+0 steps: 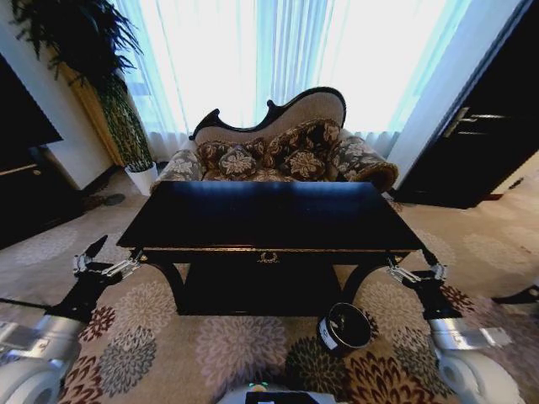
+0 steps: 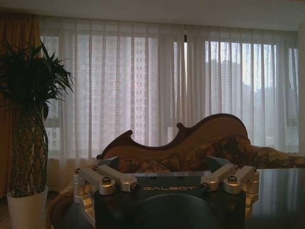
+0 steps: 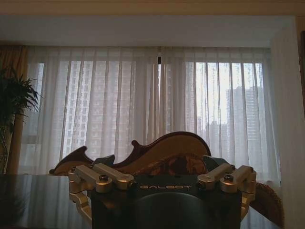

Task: Move to the front of the table and place the trash on the table into the trash bin.

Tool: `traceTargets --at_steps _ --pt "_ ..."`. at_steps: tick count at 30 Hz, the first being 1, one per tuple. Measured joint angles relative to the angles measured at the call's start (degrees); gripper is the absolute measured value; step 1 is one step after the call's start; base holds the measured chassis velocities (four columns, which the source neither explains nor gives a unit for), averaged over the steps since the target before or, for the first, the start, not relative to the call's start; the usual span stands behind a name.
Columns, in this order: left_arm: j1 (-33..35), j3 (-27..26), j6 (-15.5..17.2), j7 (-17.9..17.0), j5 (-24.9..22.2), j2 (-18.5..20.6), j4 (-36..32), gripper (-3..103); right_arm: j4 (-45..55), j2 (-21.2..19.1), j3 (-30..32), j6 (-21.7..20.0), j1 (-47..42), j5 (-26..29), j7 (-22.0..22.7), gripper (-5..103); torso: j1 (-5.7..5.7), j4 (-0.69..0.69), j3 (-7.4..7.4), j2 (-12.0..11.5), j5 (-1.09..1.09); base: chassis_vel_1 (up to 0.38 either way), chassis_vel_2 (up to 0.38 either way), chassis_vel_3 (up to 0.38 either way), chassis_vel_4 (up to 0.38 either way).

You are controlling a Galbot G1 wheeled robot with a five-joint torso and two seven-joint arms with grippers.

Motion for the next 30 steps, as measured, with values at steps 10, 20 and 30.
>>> traceTargets --at_steps 10,20,30 --pt "0.0 0.0 0.0 0.0 0.0 0.0 0.0 100 0.0 0.0 0.0 0.0 0.0 0.0 0.0 100 0.01 0.0 0.0 -0.01 0.0 0.048 -0.041 -0.041 0.048" --pt "0.0 0.0 0.0 0.0 0.0 0.0 0.0 100 0.0 0.0 0.0 0.0 0.0 0.0 0.0 100 0.01 0.0 0.01 -0.01 0.0 0.119 -0.115 -0.122 0.12" --pt "0.0 0.0 0.0 0.0 0.0 0.0 0.0 100 0.0 0.0 0.0 0.0 0.0 0.0 0.0 100 -0.01 0.0 0.0 0.0 0.0 0.193 -0.188 -0.186 0.184"
